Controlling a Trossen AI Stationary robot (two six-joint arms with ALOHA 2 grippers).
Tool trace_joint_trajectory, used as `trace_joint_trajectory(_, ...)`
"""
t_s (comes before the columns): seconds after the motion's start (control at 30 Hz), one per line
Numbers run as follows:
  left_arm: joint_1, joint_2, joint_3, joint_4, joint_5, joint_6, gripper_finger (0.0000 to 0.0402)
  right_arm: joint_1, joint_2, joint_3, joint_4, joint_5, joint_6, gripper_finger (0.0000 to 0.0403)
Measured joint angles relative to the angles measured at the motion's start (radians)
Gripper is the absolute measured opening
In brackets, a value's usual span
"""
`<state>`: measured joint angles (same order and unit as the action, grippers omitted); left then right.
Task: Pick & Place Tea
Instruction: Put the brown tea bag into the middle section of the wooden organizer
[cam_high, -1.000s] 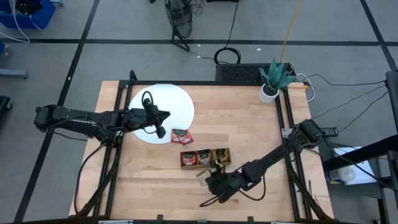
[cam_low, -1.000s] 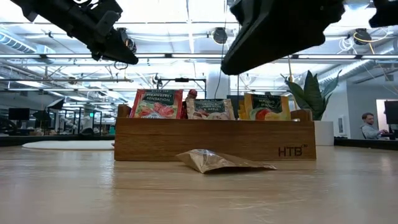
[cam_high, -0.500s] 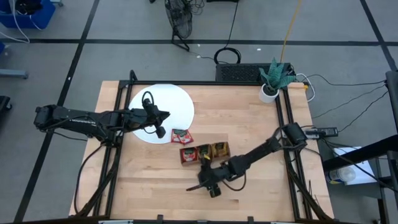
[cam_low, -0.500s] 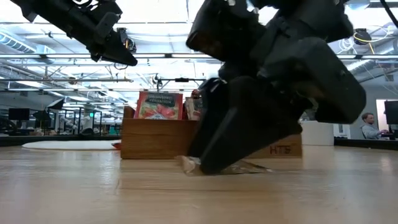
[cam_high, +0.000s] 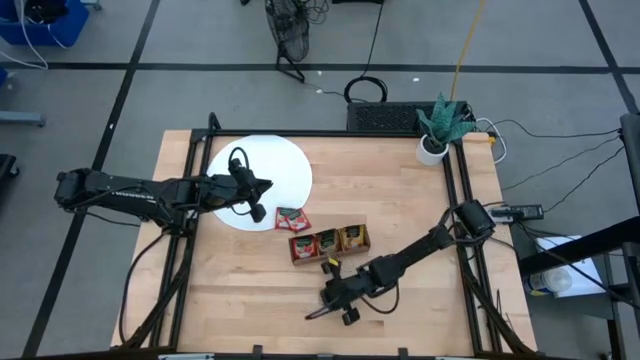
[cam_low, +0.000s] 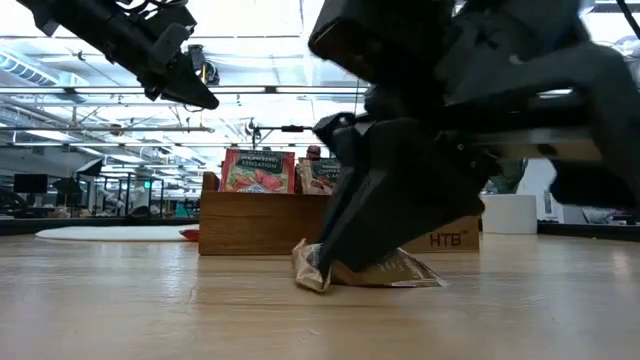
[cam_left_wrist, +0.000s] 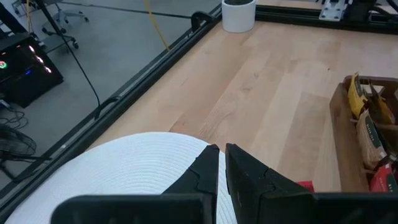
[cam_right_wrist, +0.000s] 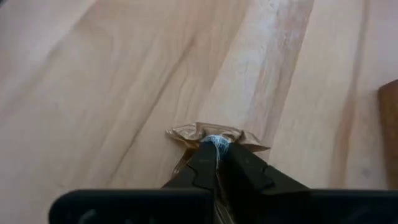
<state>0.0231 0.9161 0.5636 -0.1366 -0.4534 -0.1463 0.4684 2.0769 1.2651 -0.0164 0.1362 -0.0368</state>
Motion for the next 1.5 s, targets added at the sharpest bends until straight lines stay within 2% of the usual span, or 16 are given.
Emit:
trace_joint_trajectory(0.17,0.0,0.0,0.0,-0.003,0.0,-0.007,0.0037,0.037,-0.068,-0.008,-0.049,0.183,-0.029,0.0006)
trace_joint_trajectory(0.23,0.0,0.0,0.0,-0.003,0.0,-0.018,0.0037,0.051,-0.111,-0.008,-0.025,0.327,-0.013,0.0004)
trace_joint_trajectory(0.37,0.0,0.0,0.0,-0.004,0.0,-0.022,0.0037,0.066,-0.151,-0.05,0.147,0.74,0.005,0.0003)
trace_joint_trajectory(0.47,0.0,0.0,0.0,-0.005,0.0,-0.033,0.0037,0.046,-0.133,-0.13,0.29,0.891,0.017,0.0002)
trace_joint_trajectory(0.67,0.0,0.0,0.0,-0.008,0.0,-0.035,0.0037,-0.013,-0.082,-0.295,0.711,0.911,-0.025,0.0001)
trace_joint_trajectory(0.8,0.0,0.0,0.0,-0.023,0.0,-0.038,0.0037,-0.026,-0.067,-0.341,0.9,0.908,-0.055,0.0001)
trace_joint_trajectory(1.03,0.0,0.0,0.0,-0.043,-0.001,-0.051,0.0037,-0.043,-0.009,-0.334,0.934,0.773,-0.072,0.0)
trace_joint_trajectory(1.2,0.001,0.0,0.0,-0.042,-0.001,-0.052,0.0037,-0.057,0.057,-0.313,0.956,0.752,-0.141,0.0002)
trace_joint_trajectory(1.5,0.002,0.0,0.0,-0.05,-0.01,-0.054,0.0037,-0.026,0.025,-0.31,0.959,0.752,-0.308,0.0059)
